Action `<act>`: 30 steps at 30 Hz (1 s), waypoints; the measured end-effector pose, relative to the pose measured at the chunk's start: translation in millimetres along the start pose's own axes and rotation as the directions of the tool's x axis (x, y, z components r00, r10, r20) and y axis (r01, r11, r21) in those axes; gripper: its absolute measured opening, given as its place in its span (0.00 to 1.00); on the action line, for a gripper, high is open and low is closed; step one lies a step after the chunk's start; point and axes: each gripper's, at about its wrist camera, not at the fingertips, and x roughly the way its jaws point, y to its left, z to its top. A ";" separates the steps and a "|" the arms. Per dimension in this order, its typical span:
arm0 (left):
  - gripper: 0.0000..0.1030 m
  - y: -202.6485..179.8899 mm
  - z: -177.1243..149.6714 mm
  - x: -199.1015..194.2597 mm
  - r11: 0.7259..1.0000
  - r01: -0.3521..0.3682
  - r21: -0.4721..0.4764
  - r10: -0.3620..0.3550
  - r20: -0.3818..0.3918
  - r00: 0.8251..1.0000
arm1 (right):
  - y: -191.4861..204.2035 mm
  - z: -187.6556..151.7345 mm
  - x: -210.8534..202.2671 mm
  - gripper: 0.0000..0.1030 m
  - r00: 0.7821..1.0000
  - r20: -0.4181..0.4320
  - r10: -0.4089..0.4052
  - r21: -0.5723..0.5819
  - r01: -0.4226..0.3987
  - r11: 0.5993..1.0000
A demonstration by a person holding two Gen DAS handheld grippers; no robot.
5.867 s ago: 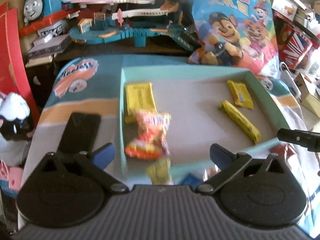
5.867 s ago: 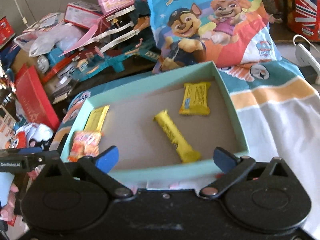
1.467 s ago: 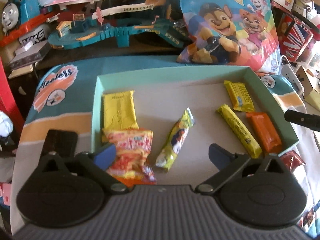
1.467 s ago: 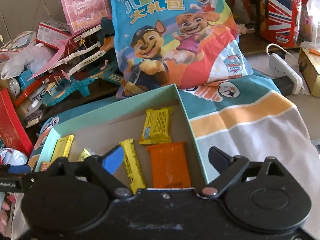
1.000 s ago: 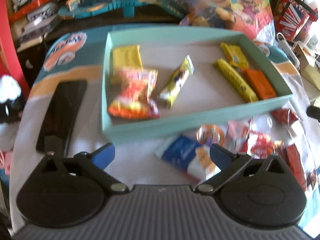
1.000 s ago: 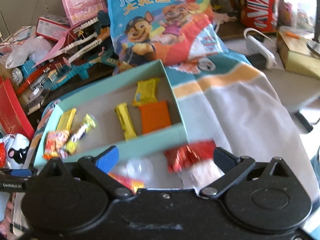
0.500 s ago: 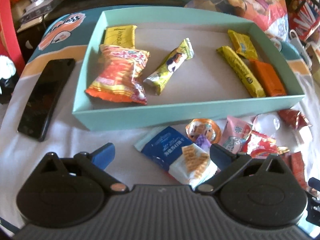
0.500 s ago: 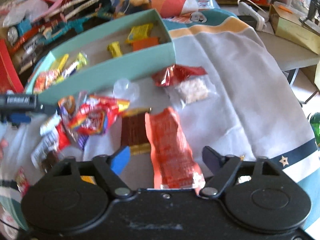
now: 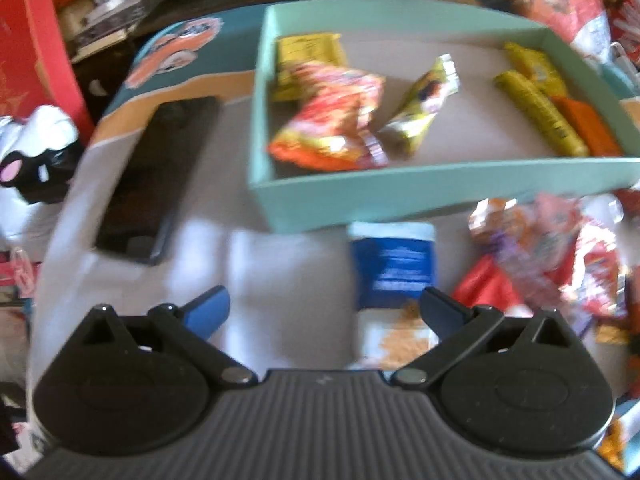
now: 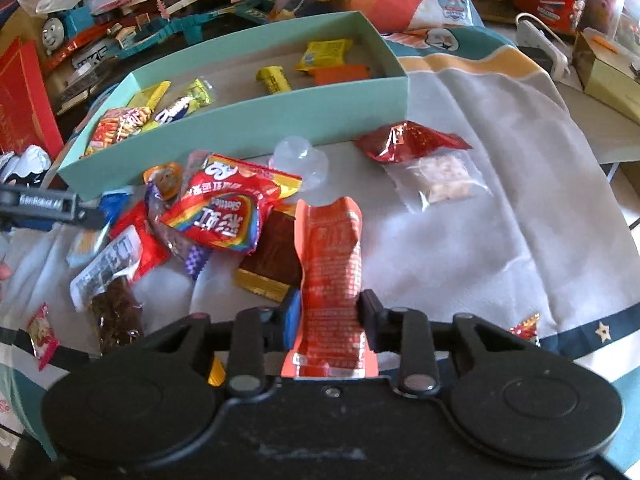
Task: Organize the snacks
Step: 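Grasp a red-orange wrapper with the right gripper while the left grasps the blue biscuit pack, then lower the red-orange wrapper and blue biscuit pack into the teal box and release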
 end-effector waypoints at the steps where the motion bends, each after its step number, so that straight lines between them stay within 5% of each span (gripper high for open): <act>1: 1.00 3.5 -1.1 -0.6 1.000 0.008 -0.011 -0.008 -0.001 1.000 | -0.2 0.2 0.3 0.30 1.000 0.002 0.001 0.005 -0.001 1.000; 8: 0.97 -16.1 -1.9 0.6 0.993 0.033 0.110 -0.032 -0.013 0.999 | 0.6 2.1 3.2 0.33 1.000 0.003 -0.011 -0.009 0.011 1.000; 9: 0.82 -21.0 -5.3 1.8 0.990 0.037 0.136 -0.035 -0.016 0.999 | 2.2 2.7 4.9 0.35 1.000 0.005 -0.017 -0.018 0.017 1.000; 10: 0.78 -25.6 -9.8 2.6 0.987 0.052 0.155 -0.049 -0.021 0.999 | 3.3 4.1 7.4 0.36 1.000 0.009 -0.022 -0.029 0.022 0.999; 12: 0.40 -26.7 -14.5 -3.0 0.983 0.112 0.148 -0.114 0.004 0.993 | 8.7 2.4 8.7 0.35 0.999 0.024 -0.032 -0.052 0.034 0.998; 13: 0.36 -28.6 -15.3 -6.4 0.982 0.100 0.159 -0.104 0.016 0.994 | 9.9 2.4 8.9 0.32 0.999 0.029 -0.035 -0.060 0.037 0.998; 21: 0.35 -2.7 -19.0 -18.4 0.990 0.127 0.064 -0.128 0.011 0.992 | -9.9 7.9 -5.8 0.30 1.000 0.018 0.013 0.056 -0.014 0.998; 30: 0.35 9.0 -5.9 -65.1 0.983 0.172 0.056 -0.177 0.098 0.979 | -17.7 34.6 -34.5 0.30 0.994 0.093 0.052 0.090 -0.060 0.994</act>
